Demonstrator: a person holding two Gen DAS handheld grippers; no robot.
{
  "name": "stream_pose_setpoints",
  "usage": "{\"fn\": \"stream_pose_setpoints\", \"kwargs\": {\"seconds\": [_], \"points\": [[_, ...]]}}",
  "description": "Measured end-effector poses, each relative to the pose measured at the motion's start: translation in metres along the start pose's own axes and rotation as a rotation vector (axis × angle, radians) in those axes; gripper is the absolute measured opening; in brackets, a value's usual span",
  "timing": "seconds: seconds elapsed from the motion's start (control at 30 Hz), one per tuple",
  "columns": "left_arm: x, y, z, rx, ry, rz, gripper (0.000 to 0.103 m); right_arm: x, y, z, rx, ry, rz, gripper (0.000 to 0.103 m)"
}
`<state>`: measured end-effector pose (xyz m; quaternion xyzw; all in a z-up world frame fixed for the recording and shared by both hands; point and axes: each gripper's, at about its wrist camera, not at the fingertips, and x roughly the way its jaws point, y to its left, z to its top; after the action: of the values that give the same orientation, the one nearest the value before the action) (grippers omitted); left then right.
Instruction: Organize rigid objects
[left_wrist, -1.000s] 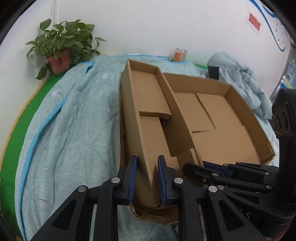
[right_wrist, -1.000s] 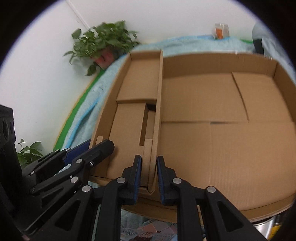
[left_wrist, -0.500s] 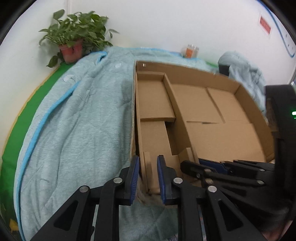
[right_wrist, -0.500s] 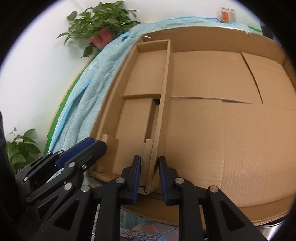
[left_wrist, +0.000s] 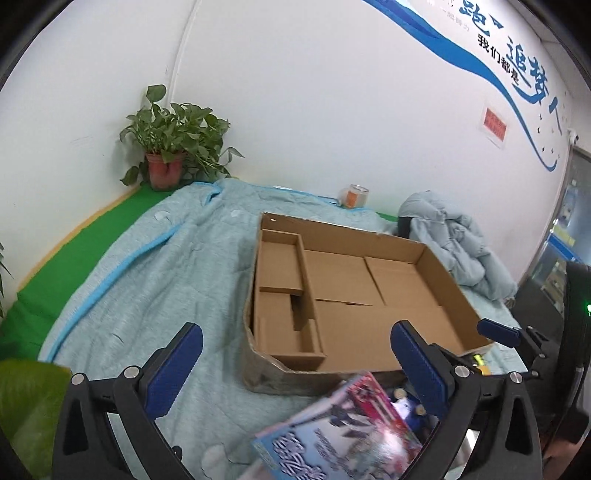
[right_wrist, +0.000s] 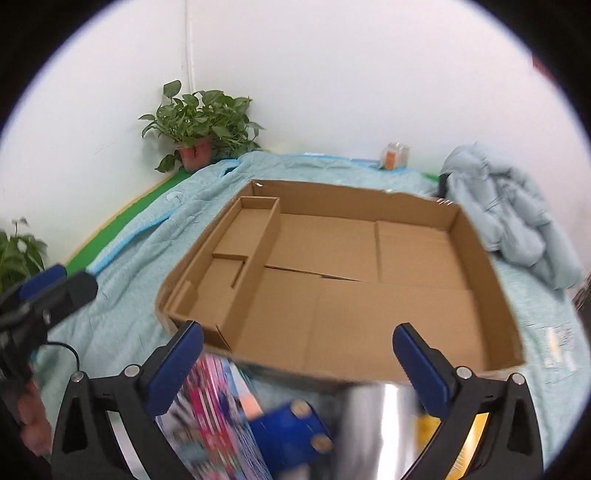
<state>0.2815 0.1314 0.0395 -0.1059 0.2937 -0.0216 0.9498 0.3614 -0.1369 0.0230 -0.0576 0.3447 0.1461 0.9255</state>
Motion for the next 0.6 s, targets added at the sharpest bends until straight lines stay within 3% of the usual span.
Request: {"fn": "stream_pose_setpoints", "kwargs": {"seconds": [0.13,0.23,0.43,0.6], "points": [[-0.017,-0.010,-0.013,-0.024,0.038,-0.027,0.102,-0.025,-0.004,-0.009,-0.025,-0.034,-0.031,0.102],[-0.024,-0.013,-0.030,-0.049,0.090,-0.068,0.102,-0.032,-0.004,-0.020,-0.050,-0.028,-0.004,0.102],[-0.039,-0.013,-0.071,-0.100,0.193,-0.103,0.102,-0.049,-0.006,-0.051,-0.125,-0.043,0.106,0.102],[-0.052,-0.014,-0.092,-0.102,0.215,-0.068,0.102,-0.069,-0.013,-0.070,-0.158,-0.104,0.325,0.102]]}}
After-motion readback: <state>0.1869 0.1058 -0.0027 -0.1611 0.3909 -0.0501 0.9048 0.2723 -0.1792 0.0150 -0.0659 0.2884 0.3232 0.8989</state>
